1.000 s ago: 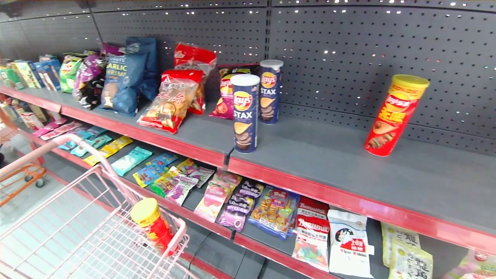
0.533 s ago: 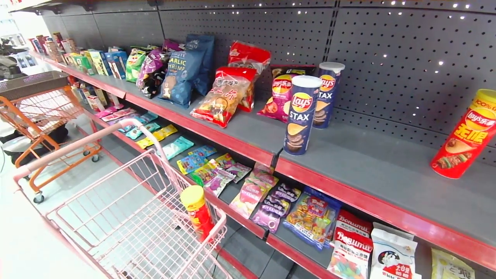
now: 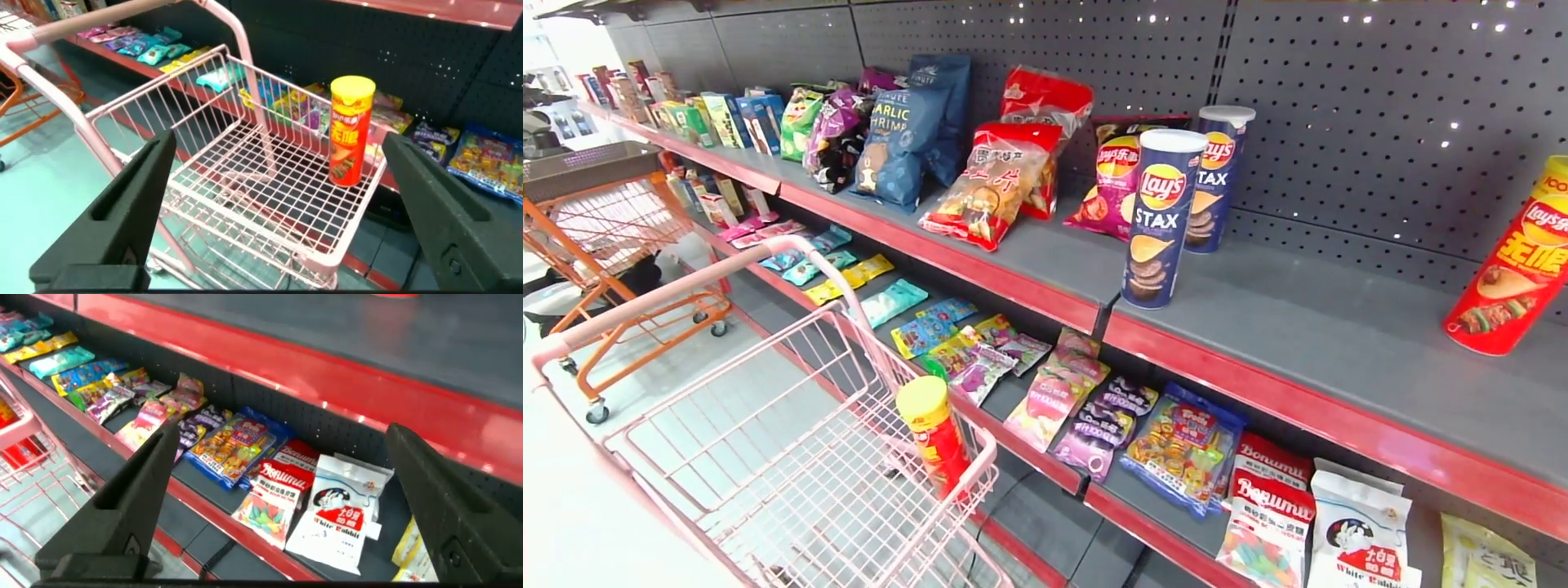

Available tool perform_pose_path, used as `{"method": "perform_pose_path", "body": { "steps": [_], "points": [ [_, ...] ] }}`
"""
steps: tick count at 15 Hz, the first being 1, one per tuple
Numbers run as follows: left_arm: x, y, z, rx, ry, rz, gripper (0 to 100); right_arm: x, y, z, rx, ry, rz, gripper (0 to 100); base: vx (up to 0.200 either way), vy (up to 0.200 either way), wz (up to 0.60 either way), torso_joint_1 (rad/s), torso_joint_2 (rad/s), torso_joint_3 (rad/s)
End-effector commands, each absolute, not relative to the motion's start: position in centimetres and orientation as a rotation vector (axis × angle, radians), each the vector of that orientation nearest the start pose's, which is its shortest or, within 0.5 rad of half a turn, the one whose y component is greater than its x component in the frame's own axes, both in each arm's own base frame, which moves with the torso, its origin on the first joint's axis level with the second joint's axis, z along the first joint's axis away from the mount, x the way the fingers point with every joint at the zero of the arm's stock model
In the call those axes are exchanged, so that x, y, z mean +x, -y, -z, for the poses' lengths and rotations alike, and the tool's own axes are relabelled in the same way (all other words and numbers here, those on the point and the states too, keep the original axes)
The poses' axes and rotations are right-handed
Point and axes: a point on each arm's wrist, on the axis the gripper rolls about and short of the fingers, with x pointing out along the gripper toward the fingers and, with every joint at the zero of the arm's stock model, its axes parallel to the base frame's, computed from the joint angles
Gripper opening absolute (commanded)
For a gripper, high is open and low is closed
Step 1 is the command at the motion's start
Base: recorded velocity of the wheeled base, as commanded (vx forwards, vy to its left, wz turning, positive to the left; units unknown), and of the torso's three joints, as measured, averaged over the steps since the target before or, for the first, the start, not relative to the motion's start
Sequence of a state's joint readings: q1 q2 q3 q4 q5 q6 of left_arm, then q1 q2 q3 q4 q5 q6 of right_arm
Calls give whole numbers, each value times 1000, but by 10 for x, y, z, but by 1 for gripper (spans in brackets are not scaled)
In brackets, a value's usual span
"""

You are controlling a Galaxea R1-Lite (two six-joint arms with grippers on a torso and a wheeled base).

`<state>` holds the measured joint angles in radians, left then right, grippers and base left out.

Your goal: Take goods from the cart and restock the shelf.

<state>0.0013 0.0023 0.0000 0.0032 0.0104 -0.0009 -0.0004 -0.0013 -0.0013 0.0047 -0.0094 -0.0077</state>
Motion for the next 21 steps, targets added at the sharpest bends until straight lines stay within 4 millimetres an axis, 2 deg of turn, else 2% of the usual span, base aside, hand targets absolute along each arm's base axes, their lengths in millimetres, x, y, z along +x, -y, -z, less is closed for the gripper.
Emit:
{"method": "perform_pose_path", "body": {
  "steps": [1,10,11,12,13,14,15,16,17,18,19,21],
  "points": [
    [-23,0,-75,-2,-6,-12,100,-23,0,-75,-8,-5,9,100,0,0,0,-168,437,256],
    [-22,0,-76,-15,-18,0,100,-23,0,-75,-8,-5,9,100,0,0,0,-190,538,343],
    [-23,0,-82,-9,5,6,100,-23,0,-75,-6,-5,11,100,0,0,0,-119,398,281],
    [-23,0,-135,-18,57,25,100,-23,0,-75,-6,-5,12,100,0,0,0,-71,232,154],
    [-10,0,-175,-52,42,29,100,-23,0,-75,-6,-5,12,100,0,0,0,-41,129,95],
    [12,0,-228,-169,53,29,100,-23,0,-75,-8,-5,12,100,0,0,0,-27,66,56],
    [29,1,-249,-180,39,27,100,-23,0,-75,-8,-5,12,100,0,0,0,0,0,0],
    [53,1,-258,-170,-15,36,100,-23,0,-75,-8,-5,12,100,0,0,0,0,0,0],
    [96,2,-249,-149,-116,42,100,-23,0,-75,-8,-3,11,100,0,0,0,0,0,0],
    [110,3,-244,-150,-133,45,100,-23,0,-75,-8,-5,11,100,0,0,0,0,0,0],
    [153,5,-217,-150,-185,108,100,-23,0,-75,-8,-5,11,100,0,0,0,0,0,0],
    [176,8,-187,-133,-243,202,100,-23,0,-75,-6,-5,11,100,0,0,0,0,0,0]
  ]
}}
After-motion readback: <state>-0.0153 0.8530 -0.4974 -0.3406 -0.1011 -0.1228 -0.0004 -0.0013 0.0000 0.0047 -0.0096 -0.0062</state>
